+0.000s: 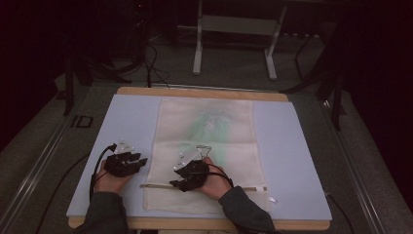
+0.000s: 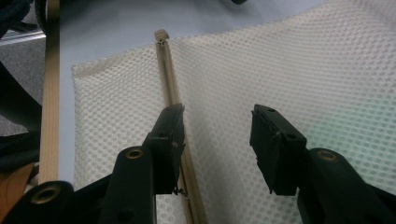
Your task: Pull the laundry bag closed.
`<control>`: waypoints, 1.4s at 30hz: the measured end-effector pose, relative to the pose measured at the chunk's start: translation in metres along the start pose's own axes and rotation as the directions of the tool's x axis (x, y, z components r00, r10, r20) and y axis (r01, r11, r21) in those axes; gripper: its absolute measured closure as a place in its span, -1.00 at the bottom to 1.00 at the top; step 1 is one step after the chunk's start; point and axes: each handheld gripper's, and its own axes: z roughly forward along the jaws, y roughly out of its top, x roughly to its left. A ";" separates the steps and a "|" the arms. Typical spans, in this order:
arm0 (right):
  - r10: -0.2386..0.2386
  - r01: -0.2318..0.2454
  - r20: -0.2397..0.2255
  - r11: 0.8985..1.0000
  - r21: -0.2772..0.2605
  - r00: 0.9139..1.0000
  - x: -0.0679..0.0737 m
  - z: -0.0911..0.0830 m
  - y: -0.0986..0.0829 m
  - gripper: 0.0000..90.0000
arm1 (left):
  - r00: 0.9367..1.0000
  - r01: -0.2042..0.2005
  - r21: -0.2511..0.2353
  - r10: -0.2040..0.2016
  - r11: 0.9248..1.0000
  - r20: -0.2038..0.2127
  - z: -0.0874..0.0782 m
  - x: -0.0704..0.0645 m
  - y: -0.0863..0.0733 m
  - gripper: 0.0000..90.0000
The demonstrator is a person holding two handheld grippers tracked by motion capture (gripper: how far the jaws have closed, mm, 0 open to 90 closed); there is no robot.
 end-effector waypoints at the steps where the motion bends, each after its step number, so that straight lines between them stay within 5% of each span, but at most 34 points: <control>1: -0.002 0.002 -0.003 1.000 0.004 1.000 0.000 0.001 0.001 0.21 | 1.000 0.001 -0.001 -0.001 1.000 0.001 0.000 0.000 0.000 0.37; 42: -0.038 0.038 -0.069 0.999 0.011 0.997 0.012 0.033 0.025 0.25 | 1.000 0.001 -0.013 -0.001 1.000 0.002 0.000 -0.002 0.002 0.36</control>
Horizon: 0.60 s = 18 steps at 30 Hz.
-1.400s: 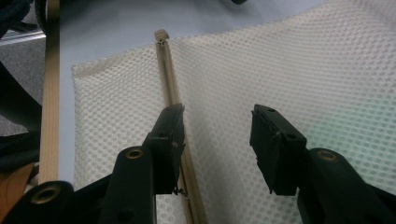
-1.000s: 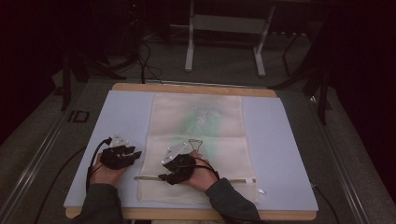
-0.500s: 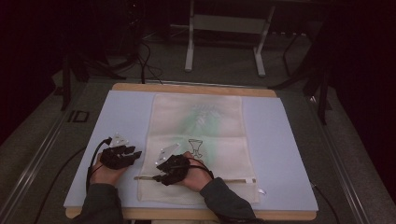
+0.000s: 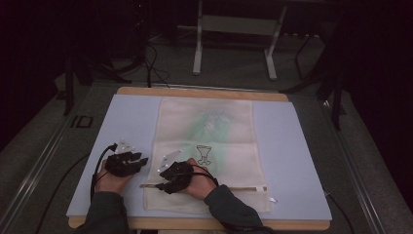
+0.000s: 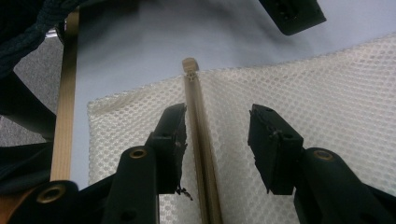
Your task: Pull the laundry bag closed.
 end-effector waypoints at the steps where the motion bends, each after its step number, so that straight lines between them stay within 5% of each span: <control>1: 0.000 0.000 0.000 1.000 0.000 1.000 0.000 0.001 0.001 0.24 | 1.000 0.000 0.000 0.000 1.000 -0.001 0.000 0.000 0.000 0.36; 18: -0.012 0.012 -0.015 1.000 -0.005 1.000 0.005 0.017 0.011 0.26 | 1.000 -0.004 0.001 0.004 1.000 0.001 0.000 -0.001 0.001 0.36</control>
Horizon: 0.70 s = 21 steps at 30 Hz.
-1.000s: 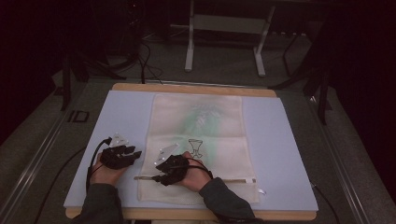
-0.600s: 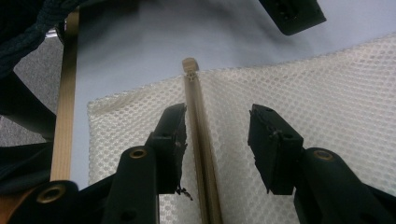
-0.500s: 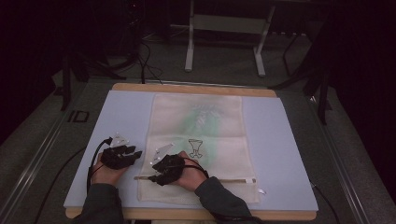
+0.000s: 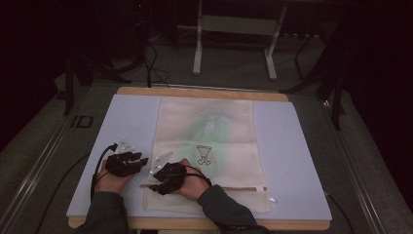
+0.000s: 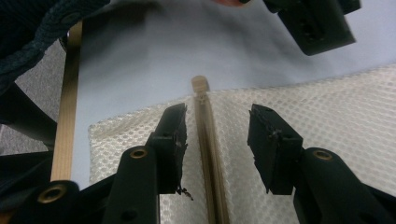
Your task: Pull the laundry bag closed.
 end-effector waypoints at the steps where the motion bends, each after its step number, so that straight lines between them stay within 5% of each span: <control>1: 0.000 0.000 0.001 1.000 0.004 1.000 0.000 0.002 0.000 0.26 | 1.000 0.000 0.001 0.000 1.000 0.001 0.000 0.000 0.000 0.36; 21: -0.010 0.010 0.000 1.000 0.004 1.000 0.003 0.023 0.011 0.43 | 1.000 0.015 -0.012 -0.015 1.000 0.005 -0.002 0.003 0.000 0.35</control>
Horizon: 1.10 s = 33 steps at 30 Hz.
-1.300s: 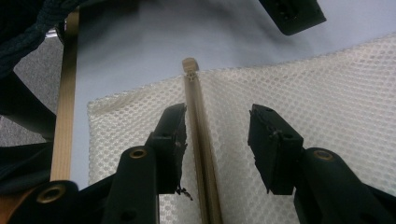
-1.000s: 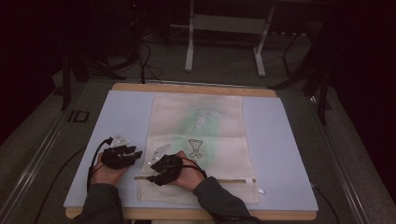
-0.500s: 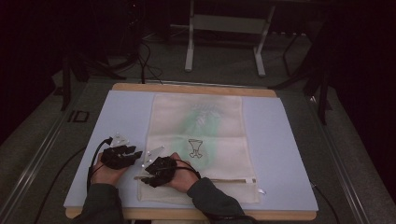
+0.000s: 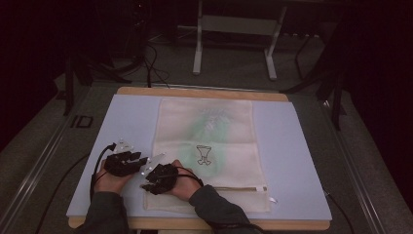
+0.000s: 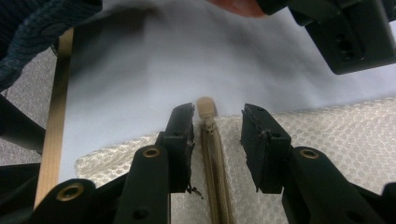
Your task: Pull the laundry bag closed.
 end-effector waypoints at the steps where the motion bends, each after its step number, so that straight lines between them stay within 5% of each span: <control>1: 0.005 -0.005 -0.002 1.000 -0.002 1.000 0.000 0.001 0.000 0.43 | 1.000 0.003 -0.001 -0.003 1.000 -0.001 0.000 0.000 0.000 0.35; 18: -0.043 0.041 0.031 0.998 0.047 0.999 0.007 0.019 0.016 0.66 | 0.999 0.035 -0.028 -0.035 0.999 -0.002 -0.004 0.004 -0.001 0.35; 33: 0.013 -0.012 0.006 0.997 -0.070 1.000 0.002 0.001 0.012 0.79 | 0.999 0.037 -0.026 -0.037 0.999 -0.001 -0.005 0.006 -0.002 0.35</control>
